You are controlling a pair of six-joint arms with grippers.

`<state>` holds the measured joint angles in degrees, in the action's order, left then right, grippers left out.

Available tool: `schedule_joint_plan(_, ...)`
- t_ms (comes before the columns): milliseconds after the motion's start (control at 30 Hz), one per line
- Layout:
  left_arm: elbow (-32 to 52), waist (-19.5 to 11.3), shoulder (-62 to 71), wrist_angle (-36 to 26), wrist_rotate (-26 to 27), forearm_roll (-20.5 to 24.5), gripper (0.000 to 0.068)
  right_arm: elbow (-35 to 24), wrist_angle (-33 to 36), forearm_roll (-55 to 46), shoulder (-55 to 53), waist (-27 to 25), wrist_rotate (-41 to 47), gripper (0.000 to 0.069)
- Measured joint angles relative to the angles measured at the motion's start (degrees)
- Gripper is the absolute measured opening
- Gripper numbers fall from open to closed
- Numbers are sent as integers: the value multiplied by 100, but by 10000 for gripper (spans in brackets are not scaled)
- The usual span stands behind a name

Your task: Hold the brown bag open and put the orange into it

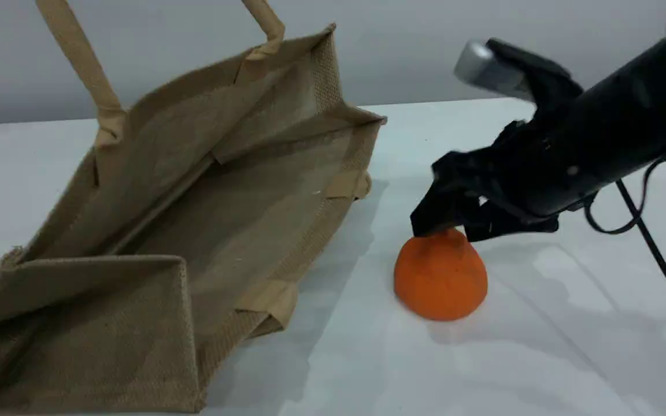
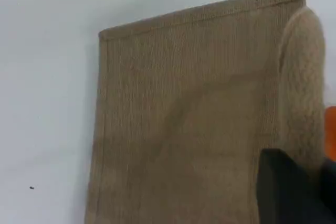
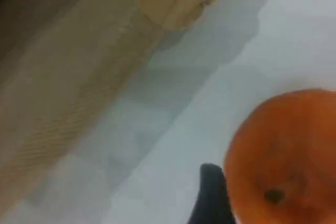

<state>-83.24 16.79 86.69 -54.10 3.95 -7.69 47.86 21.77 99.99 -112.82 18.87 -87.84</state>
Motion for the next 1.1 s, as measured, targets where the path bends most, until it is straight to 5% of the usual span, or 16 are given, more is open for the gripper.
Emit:
schedule_joint_plan(433, 0, 0, 0, -117, -11, -46, 83, 295, -99, -1, -534, 61, -110, 443)
schedule_joint_plan(500, 0, 0, 0, -117, -11, -46, 83, 295, -99, -1, -569, 61, -159, 393)
schedule_joint_plan(700, -28, 0, 0, -104, 217, -310, 83, 295, -39, -1, -560, 61, -215, 59)
schedule_joint_plan(1100, -213, 0, 0, -242, 464, -492, 83, 284, -91, -200, 550, 61, 32, 37)
